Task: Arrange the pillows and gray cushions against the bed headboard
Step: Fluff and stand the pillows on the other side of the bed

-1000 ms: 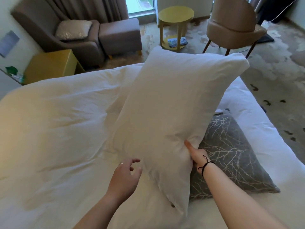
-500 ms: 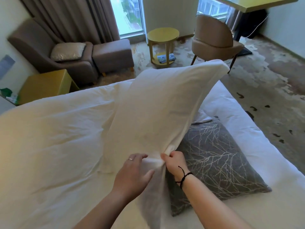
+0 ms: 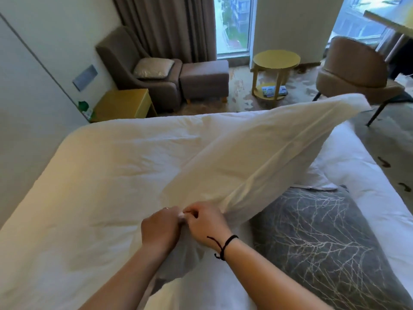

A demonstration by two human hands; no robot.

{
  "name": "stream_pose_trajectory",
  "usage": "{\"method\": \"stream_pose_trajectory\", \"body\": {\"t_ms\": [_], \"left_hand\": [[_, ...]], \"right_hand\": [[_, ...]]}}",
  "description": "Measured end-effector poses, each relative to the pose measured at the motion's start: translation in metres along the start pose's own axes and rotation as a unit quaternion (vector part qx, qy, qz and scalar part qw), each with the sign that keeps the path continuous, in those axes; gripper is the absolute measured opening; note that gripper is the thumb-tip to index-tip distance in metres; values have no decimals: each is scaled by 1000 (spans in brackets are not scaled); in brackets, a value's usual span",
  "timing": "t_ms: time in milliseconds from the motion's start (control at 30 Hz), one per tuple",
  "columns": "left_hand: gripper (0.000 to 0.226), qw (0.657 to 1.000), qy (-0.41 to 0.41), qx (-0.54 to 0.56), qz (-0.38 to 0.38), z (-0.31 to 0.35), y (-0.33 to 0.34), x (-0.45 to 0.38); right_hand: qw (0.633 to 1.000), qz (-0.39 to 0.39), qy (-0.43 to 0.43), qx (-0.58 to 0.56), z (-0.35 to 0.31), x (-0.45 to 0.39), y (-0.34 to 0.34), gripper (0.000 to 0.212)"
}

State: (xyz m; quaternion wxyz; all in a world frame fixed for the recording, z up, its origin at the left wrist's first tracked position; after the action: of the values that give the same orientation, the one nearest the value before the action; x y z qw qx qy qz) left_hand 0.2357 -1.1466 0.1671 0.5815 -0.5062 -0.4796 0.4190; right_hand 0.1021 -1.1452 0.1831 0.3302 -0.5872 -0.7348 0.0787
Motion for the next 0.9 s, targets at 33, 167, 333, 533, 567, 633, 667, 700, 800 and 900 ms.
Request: {"method": "stream_pose_trajectory", "body": {"t_ms": [33, 167, 333, 533, 567, 633, 667, 700, 800, 900], "left_hand": [[9, 1000, -16, 10, -19, -13, 13, 2], [10, 998, -48, 44, -20, -47, 46, 20], [6, 998, -40, 55, -2, -49, 52, 21], [5, 998, -31, 44, -24, -38, 52, 14], [7, 998, -28, 43, -25, -37, 53, 14], [8, 998, -24, 47, -21, -36, 53, 14], [8, 998, -24, 51, -21, -35, 52, 14], [8, 998, -23, 56, -22, -35, 52, 15], [6, 997, -17, 68, -17, -37, 49, 20], [6, 997, -1, 73, -2, -50, 44, 24]], "right_hand": [[999, -8, -6, 52, 2, -2, -3, 18], [946, 97, -146, 274, 22, -18, -42, 44], [864, 73, -198, 457, 66, -43, -74, 77], [823, 54, -183, 535, 86, -58, -76, 84], [820, 74, -195, 532, 83, -57, -74, 67], [805, 127, -226, 533, 78, -57, -67, 28], [798, 142, -237, 536, 73, -56, -64, 18], [793, 145, -243, 539, 69, -56, -60, 17], [785, 127, -223, 564, 60, -58, -52, 17], [797, 102, -178, 567, 48, -57, -46, 21]]}}
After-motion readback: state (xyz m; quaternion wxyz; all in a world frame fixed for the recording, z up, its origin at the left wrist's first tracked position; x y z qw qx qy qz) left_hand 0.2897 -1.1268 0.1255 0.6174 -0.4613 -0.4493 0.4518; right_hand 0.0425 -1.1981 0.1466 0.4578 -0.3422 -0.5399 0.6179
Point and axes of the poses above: each hand's wrist, its own x-axis away from the middle knuckle, its own y-axis out of the palm, z = x × y, the point moved 3 cm from there along -x, towards the middle knuckle, and after that the axes turned 12 degrees about y, right-handed, at the moved point
